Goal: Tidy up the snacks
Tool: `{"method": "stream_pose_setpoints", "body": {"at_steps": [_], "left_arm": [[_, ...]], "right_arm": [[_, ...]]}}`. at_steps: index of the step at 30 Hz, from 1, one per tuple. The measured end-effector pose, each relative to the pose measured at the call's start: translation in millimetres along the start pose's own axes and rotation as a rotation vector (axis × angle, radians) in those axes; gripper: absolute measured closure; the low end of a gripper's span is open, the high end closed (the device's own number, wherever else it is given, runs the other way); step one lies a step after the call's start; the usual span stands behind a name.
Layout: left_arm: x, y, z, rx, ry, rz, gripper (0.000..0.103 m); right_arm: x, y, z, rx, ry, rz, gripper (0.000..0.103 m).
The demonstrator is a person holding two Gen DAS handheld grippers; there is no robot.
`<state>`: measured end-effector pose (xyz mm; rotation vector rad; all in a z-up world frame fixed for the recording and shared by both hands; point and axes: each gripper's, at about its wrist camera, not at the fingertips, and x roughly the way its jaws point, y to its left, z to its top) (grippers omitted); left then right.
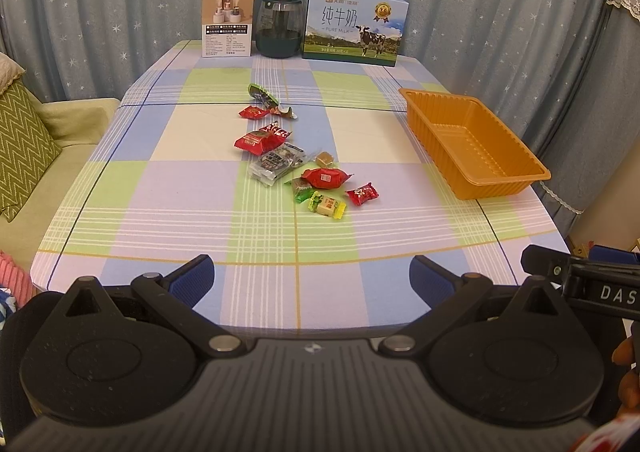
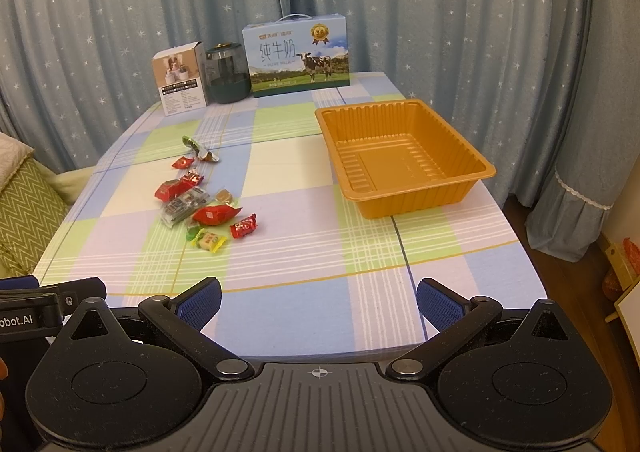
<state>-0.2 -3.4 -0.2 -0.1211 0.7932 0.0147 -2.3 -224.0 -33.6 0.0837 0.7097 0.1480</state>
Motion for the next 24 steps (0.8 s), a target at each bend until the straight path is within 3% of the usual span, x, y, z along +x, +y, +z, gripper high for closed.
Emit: {"method": "stream_pose_setpoints", "body": {"at_steps": [9,20,24], "left_arm": [[12.1,6.3,5.9,0.011,-0.002,-0.013,0.0],[71.6,19.2,13.9,0.044,0.03,-0.024,0.001],[96.9,17.5,16.5,0.066,0.022,-0.047,0.007]], "right_arm": [[8.0,-4.1,0.7,0.012,-0.034,0.006,0.0],[54.4,1.6,8.1,-0.01,-0.047,0.029,0.0],[76.6,1.7,11.4,-0.008,-0.045,0.045,0.0]]}}
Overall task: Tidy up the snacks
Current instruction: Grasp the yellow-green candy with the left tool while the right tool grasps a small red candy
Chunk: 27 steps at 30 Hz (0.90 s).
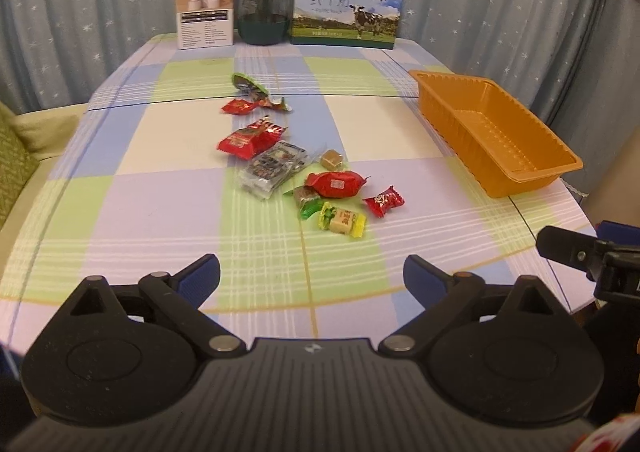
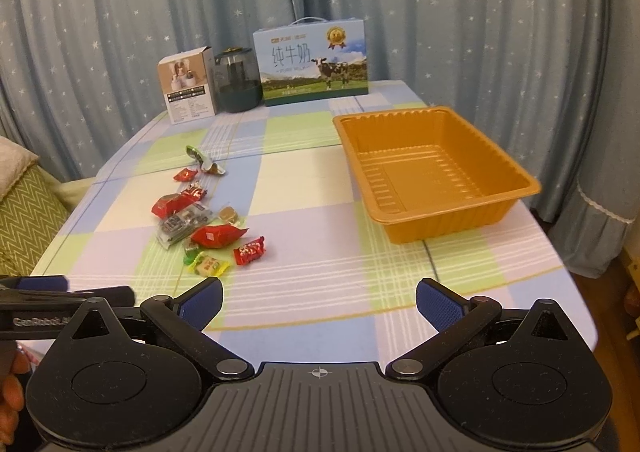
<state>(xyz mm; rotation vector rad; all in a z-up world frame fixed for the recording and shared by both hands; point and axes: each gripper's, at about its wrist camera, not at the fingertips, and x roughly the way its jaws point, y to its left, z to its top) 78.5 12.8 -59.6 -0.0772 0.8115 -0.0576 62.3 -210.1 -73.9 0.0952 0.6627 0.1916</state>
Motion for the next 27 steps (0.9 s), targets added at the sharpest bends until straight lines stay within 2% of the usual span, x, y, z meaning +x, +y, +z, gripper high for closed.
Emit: {"method": "stream_pose_setpoints", "body": {"at_steps": [3,4,6,17,19,23,27], "left_arm": [[21.7,-0.8,2.3,0.019,0.008,-0.02,0.012],[29.0,-0.6,3.1,0.026,0.01,-0.03,0.012],[43.3,-1.5,4.3,0.043,0.01,-0.042,0.014],[108.5,-12.1,9.4,0.142,0.028,-0.087,0.032],[115.4,-13.7,9.7,0.159,0.033,-0.087,0.038],[120.1,-16.5,9.9,0.193,0.01,-0.078,0.045],[119.9,-20.5,9.7,0.226,-0.004,-0.088,0.063]], "right_arm": [[18.0,-1.3,2.7,0.002,0.004,0.005,0.002],[24.2,-2.6,3.9,0.005,0.008,0.004,0.009],[37.5,-5.8,5.9,0.019,0.024,0.011,0.018],[90.9,-22.2,1.3,0.055,0.071,0.015,0.019],[95.8,-25.7,-0.4,0.068,0.079,0.014,0.019],[100.2,-27.0,-0.1,0.082,0.073,0.02,0.019],[103.5,-23.7,0.2,0.07,0.069,0.025,0.019]]}}
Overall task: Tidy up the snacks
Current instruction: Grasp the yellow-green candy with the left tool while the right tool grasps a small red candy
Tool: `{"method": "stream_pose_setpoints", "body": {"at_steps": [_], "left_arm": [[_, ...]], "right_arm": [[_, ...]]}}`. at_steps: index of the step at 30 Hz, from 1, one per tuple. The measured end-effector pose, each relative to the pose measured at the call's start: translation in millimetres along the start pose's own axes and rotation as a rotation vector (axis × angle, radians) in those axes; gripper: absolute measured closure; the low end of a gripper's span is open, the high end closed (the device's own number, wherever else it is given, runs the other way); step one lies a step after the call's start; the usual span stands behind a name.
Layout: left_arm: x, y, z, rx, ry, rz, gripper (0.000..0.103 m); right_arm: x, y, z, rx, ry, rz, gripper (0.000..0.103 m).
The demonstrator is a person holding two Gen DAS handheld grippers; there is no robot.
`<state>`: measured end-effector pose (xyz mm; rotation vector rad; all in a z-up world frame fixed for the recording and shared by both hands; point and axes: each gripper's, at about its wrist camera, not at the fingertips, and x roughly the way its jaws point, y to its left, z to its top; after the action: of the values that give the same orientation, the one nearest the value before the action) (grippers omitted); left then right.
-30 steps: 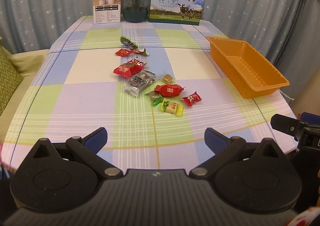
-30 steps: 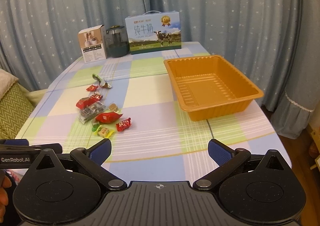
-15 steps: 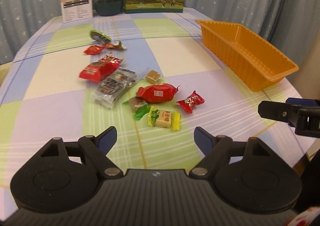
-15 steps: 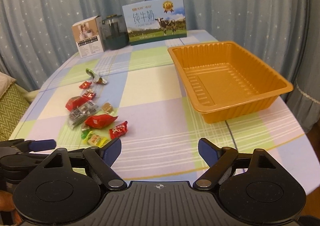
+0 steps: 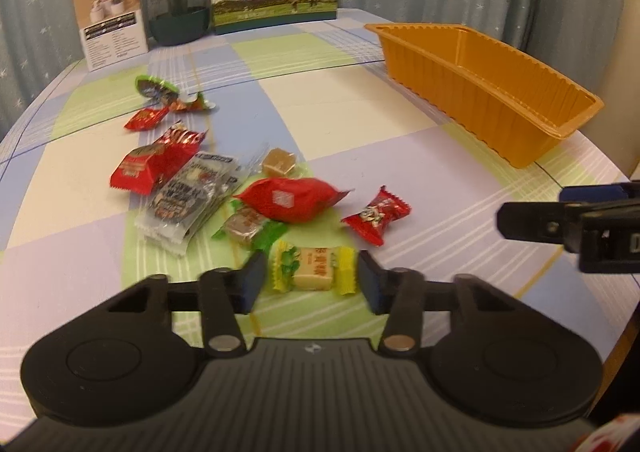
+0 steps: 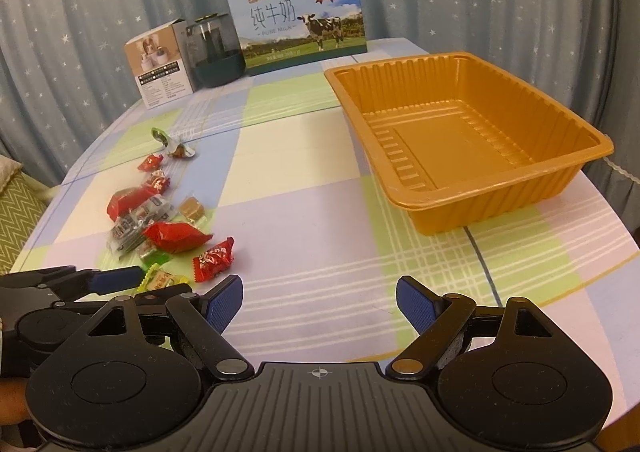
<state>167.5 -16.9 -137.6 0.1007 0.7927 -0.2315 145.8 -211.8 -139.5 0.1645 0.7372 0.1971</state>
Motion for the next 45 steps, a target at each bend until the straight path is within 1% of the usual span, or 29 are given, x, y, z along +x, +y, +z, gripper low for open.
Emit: {"method": "stream_pose_setpoints", "body": {"at_steps": [2,3,4,5,6,9,15,19,20,22,25,27,29,30,33,36,37,38,45], "left_arm": [[0.3,-0.7,0.3,0.008,0.0,0.0,0.064],[0.0,0.2,0.7,0.006,0.0,-0.006,0.068],[-1.0,1.0,0.8,0.005,-0.002,0.0,0.079],[-2.1,1.7,0.6,0.014,-0.001,0.021,0.081],[-3.3,3.6,0.2,0.018,0.002,0.026,0.081],[-8.5,14.5,-2.6,-0.026,0.01,0.021,0.081],[-22.0,33.4,-2.4,-0.079,-0.02,0.061,0.081],[-27.3,46.4,-2.4,-0.118,-0.032,0.08,0.081],[-27.6,49.0,-2.6,-0.126,-0.032,0.084,0.081],[-27.4,53.7,-3.5,-0.147,-0.029,0.083,0.081],[-26.9,57.3,-4.8,-0.163,-0.024,0.08,0.081],[-27.1,58.2,-5.4,-0.17,-0.025,0.075,0.081],[-26.9,58.6,-5.8,-0.175,-0.026,0.074,0.081],[-26.9,58.7,-5.9,-0.177,-0.025,0.074,0.081],[-26.6,59.0,-6.4,-0.18,-0.023,0.072,0.081],[-26.6,58.6,-6.6,-0.181,-0.023,0.07,0.081],[-26.9,57.9,-6.5,-0.18,-0.024,0.069,0.081],[-27.5,57.4,-6.4,-0.178,-0.025,0.068,0.081],[-33.5,50.4,-0.7,-0.164,-0.036,0.066,0.081]], "right_arm": [[2.0,2.4,0.1,-0.008,-0.001,0.002,0.019],[2.8,3.6,0.1,-0.013,-0.001,0.004,0.019],[3.8,5.4,0.0,-0.02,-0.001,0.007,0.019],[4.7,7.0,0.0,-0.026,0.0,0.011,0.019],[5.7,8.9,0.3,-0.033,0.0,0.017,0.019],[10.0,15.1,0.9,-0.051,0.005,0.039,0.019],[22.9,34.9,4.2,-0.117,0.009,0.099,0.019],[35.2,48.1,8.1,-0.167,0.006,0.11,0.019],[38.9,51.3,9.5,-0.182,0.006,0.112,0.021],[47.7,59.1,11.1,-0.232,0.007,0.112,0.034],[60.3,68.4,11.6,-0.287,0.021,0.105,0.042],[65.0,72.7,10.6,-0.31,0.024,0.1,0.046],[67.8,76.1,9.1,-0.327,0.028,0.101,0.051],[68.9,77.4,8.1,-0.336,0.03,0.1,0.056],[70.4,80.6,5.5,-0.356,0.03,0.092,0.06],[69.7,81.7,4.8,-0.364,0.022,0.083,0.07],[68.8,81.9,4.6,-0.367,0.017,0.079,0.076],[67.9,82.2,4.5,-0.37,0.012,0.076,0.078],[53.8,76.4,6.7,-0.344,-0.016,0.066,0.079]]}}
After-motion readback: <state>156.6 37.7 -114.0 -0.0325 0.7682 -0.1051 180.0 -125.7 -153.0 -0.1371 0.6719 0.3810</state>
